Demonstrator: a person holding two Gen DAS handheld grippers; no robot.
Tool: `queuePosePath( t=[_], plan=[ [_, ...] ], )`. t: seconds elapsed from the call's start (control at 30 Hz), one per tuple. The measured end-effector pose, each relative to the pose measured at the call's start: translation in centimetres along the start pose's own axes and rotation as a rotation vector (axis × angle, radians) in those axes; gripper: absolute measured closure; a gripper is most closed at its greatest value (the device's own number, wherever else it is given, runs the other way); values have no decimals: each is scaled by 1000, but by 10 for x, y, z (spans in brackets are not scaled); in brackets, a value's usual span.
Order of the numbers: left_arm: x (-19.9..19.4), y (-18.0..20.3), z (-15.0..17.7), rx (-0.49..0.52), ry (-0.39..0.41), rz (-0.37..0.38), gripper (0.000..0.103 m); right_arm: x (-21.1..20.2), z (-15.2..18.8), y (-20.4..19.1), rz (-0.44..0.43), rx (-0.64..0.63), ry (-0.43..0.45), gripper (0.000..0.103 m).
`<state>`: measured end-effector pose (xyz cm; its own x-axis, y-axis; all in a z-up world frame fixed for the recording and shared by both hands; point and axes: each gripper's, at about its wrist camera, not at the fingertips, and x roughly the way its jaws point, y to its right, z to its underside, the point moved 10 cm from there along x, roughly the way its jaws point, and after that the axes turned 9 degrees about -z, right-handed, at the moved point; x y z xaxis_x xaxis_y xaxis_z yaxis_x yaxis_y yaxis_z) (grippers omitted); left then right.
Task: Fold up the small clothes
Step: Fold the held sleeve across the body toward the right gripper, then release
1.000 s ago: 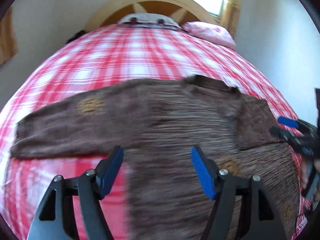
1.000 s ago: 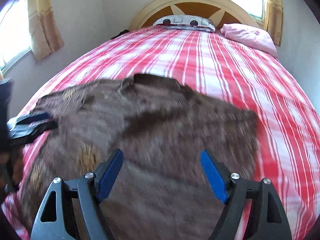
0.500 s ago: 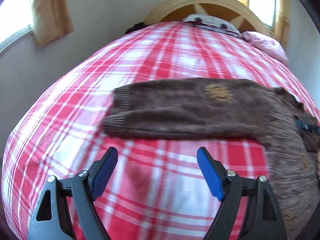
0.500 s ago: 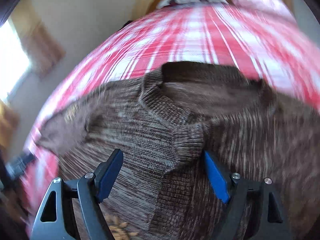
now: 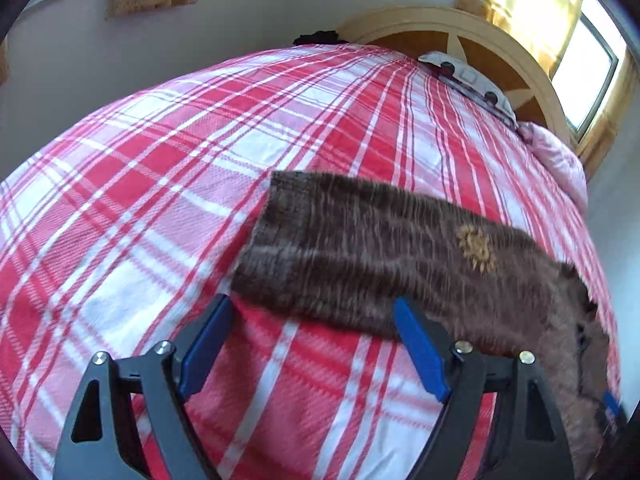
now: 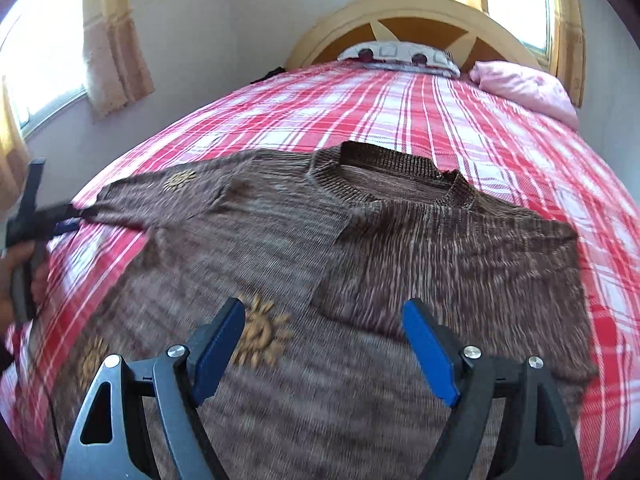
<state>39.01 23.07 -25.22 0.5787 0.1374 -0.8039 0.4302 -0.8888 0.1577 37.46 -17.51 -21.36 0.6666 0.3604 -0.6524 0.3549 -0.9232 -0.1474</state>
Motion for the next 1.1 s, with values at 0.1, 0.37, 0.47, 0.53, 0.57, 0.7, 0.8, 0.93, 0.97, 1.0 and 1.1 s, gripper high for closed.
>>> queuePosePath(
  t=[0.1, 0.37, 0.47, 0.53, 0.57, 0.7, 0.8, 0.93, 0.97, 1.0, 1.1],
  plan=[
    [7, -1, -10, -58, -6, 15, 29, -3, 7, -10, 4, -33, 2, 21],
    [12, 8, -27, -139, -24, 104, 94, -18, 20, -26, 12, -96, 22, 21],
    [0, 19, -37, -100, 22, 107, 94, -24, 20, -23, 1, -80, 30, 21],
    [-12, 31, -45, -68, 60, 113, 94, -26, 20, -19, 8, -72, 33, 21],
    [-17, 38, -48, -50, 74, 116, 94, -27, 21, -16, 11, -65, 34, 21],
    [-40, 79, -57, 34, 122, 153, 94, -33, 24, -8, 6, -34, 43, 21],
    [-57, 114, -58, 93, 146, 193, 94, -39, 27, -1, 11, -24, 47, 21],
    [-81, 168, -52, 195, 180, 252, 94, -50, 32, 11, 17, -6, 61, 21],
    [-86, 179, -50, 214, 189, 263, 94, -53, 33, 14, 19, -2, 63, 21],
    [-94, 195, -46, 242, 201, 279, 94, -57, 34, 18, 21, 5, 68, 21],
    [-111, 235, -33, 291, 203, 337, 94, -67, 37, 28, 32, 22, 89, 21]
  ],
)
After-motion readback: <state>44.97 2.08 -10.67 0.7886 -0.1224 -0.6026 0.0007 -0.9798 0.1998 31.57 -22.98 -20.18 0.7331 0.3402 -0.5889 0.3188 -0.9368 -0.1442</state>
